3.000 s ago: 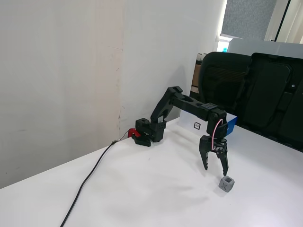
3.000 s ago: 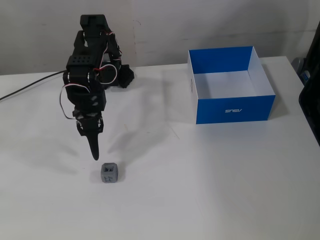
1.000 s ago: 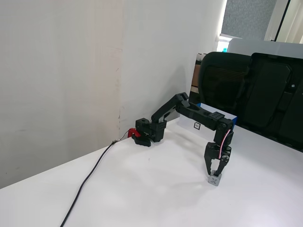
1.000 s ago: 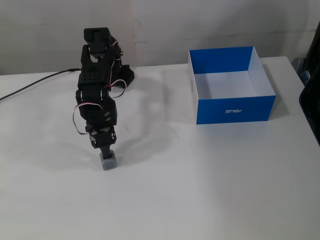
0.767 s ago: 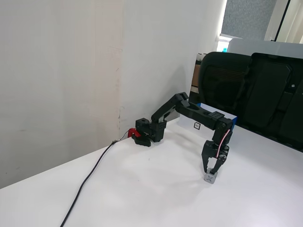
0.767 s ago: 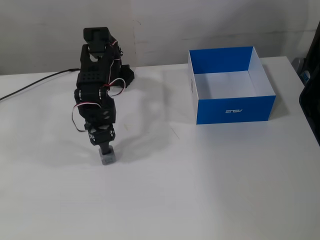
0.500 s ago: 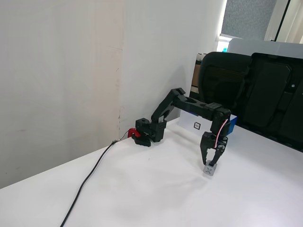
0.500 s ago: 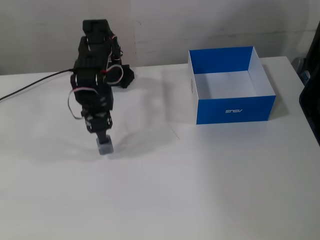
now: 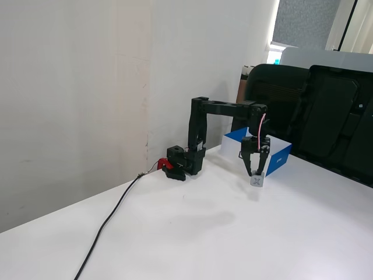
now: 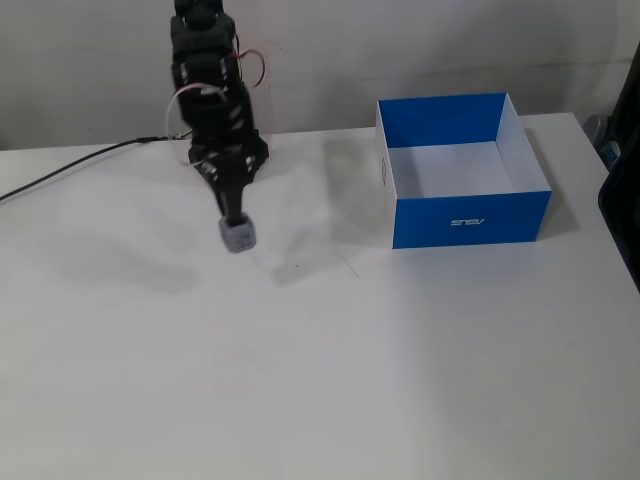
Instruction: Grasp the gray block and put it in the box.
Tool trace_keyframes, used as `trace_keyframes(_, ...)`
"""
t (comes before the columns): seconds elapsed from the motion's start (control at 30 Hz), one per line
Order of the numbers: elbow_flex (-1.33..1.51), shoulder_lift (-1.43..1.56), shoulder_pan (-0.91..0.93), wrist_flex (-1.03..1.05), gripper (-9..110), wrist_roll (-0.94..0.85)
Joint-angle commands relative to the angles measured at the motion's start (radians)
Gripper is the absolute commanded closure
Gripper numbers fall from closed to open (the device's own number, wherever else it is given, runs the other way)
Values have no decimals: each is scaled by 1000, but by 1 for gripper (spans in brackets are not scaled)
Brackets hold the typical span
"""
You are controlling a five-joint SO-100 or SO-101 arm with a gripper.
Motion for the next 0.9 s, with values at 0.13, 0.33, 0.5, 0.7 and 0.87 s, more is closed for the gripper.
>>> trace_keyframes(0.13,141,287,189,-74,101,-8)
trace_keyframes(0.33,100,373,379,-23,101,3)
trace_keyframes(0.5,57,408,485,14,101,6)
trace_keyframes(0.7,69,472,612,29,101,6)
trace_keyframes(0.87,40,497,744,51,101,23)
